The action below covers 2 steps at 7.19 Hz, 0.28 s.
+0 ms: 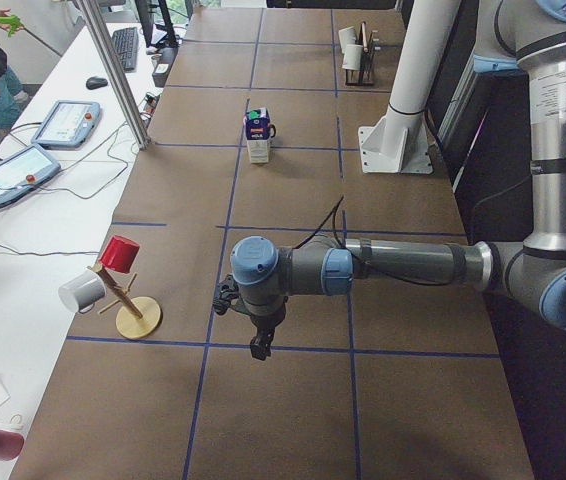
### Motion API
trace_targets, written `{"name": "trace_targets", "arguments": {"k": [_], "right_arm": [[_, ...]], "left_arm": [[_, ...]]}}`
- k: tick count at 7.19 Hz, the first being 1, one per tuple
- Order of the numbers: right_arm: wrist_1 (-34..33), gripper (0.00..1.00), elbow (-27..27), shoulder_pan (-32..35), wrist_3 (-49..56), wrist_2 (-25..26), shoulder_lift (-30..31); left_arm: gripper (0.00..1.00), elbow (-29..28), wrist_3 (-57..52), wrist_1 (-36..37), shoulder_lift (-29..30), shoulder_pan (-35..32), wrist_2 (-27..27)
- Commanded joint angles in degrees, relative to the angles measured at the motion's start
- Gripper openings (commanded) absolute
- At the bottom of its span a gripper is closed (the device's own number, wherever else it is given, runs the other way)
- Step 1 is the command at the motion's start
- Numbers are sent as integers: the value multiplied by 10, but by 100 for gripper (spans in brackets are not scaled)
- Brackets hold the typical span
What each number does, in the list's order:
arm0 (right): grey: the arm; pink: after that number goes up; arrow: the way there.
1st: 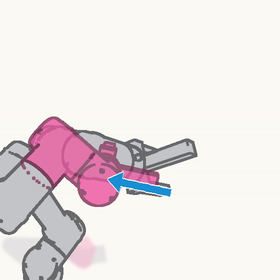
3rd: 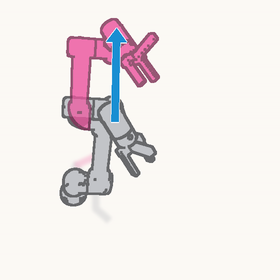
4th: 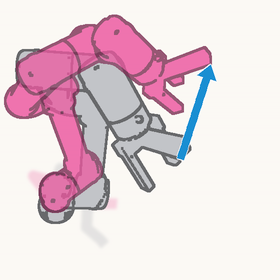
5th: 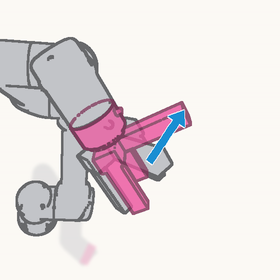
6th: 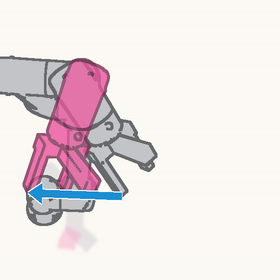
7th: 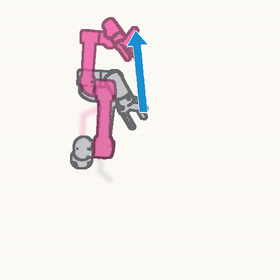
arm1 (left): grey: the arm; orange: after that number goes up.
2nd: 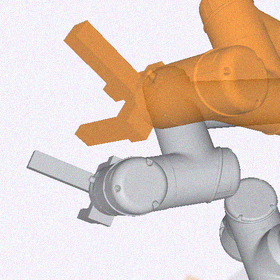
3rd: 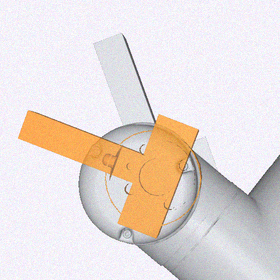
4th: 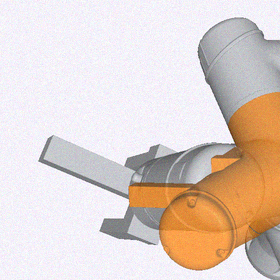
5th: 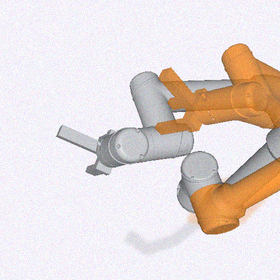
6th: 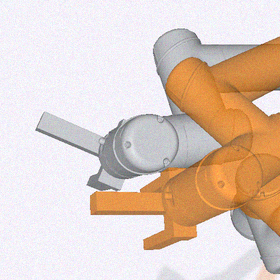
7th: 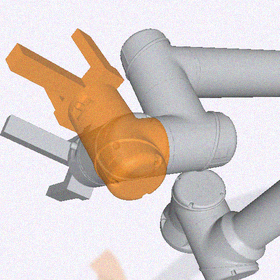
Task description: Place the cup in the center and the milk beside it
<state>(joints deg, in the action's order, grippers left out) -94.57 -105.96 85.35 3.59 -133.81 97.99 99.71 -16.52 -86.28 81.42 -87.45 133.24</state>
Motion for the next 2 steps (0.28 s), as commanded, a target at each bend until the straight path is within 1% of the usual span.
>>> {"name": "trace_targets", "arguments": {"k": [1,2], "right_arm": [[0,100,-1,0,0,-1,0],[1,100,-3,0,-1,-2,0]], "left_arm": [[100,-1,0,1,0,0,0],[100,-1,0,1,0,0,0]]}}
